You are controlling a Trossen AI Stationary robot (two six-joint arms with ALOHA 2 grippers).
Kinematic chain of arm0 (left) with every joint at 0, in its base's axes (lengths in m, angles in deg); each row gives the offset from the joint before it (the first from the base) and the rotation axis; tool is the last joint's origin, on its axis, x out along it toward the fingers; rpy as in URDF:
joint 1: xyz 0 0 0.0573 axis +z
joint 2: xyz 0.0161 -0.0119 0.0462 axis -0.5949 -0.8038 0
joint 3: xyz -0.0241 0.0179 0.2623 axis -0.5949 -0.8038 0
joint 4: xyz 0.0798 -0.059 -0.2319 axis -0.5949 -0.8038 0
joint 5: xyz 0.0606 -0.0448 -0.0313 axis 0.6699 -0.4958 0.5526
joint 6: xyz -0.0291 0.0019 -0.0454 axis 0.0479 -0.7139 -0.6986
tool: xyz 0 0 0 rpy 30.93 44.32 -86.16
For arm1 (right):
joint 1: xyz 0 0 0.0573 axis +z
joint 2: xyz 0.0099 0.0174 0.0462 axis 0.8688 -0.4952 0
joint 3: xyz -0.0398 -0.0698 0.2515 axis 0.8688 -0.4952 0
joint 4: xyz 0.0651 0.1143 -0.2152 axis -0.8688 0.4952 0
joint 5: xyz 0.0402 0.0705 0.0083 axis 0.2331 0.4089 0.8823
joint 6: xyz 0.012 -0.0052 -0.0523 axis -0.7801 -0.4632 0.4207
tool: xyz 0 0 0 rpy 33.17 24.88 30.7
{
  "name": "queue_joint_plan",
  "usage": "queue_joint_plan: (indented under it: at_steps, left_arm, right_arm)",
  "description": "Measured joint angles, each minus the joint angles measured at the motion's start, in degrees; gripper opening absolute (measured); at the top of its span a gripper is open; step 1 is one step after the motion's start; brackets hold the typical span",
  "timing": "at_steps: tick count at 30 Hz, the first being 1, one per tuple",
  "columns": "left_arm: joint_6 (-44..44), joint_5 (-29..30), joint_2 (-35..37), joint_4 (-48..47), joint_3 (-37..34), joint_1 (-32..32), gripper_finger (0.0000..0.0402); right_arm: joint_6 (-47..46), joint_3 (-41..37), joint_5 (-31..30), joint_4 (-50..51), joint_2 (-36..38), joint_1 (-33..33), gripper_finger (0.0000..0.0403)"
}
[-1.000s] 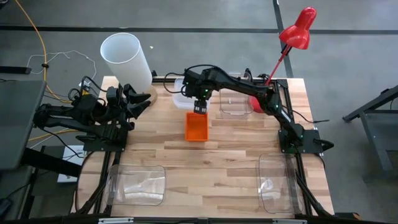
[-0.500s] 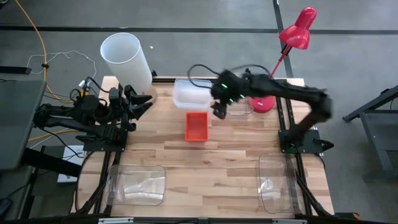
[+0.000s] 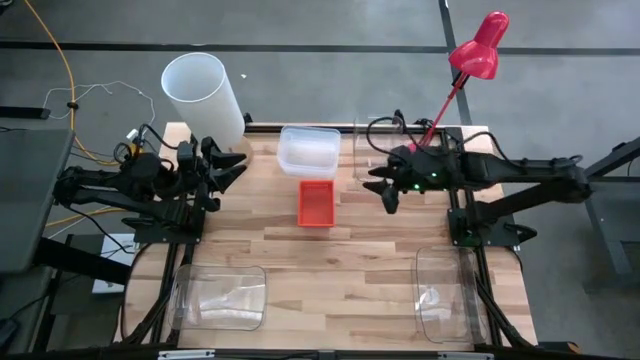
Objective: Stack baskets by color
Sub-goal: Stack the bottom right transparent bin on the top transparent bin
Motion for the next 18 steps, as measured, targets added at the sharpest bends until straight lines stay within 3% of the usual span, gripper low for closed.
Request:
queue_joint_plan:
  at_steps: [11,18]
  left_arm:
    - [-0.2,0.0,-2.8,0.0,0.0,0.0,0.0149]
    - [-2.6,0.0,-3.6,0.0,0.0,0.0,0.0149]
  right_arm:
    - [-1.6,0.0,0.8,-4.0,0.9,1.3,0.0194]
    - [-15.8,2.3,9.5,-2.1,0.0,2.4,0.0194]
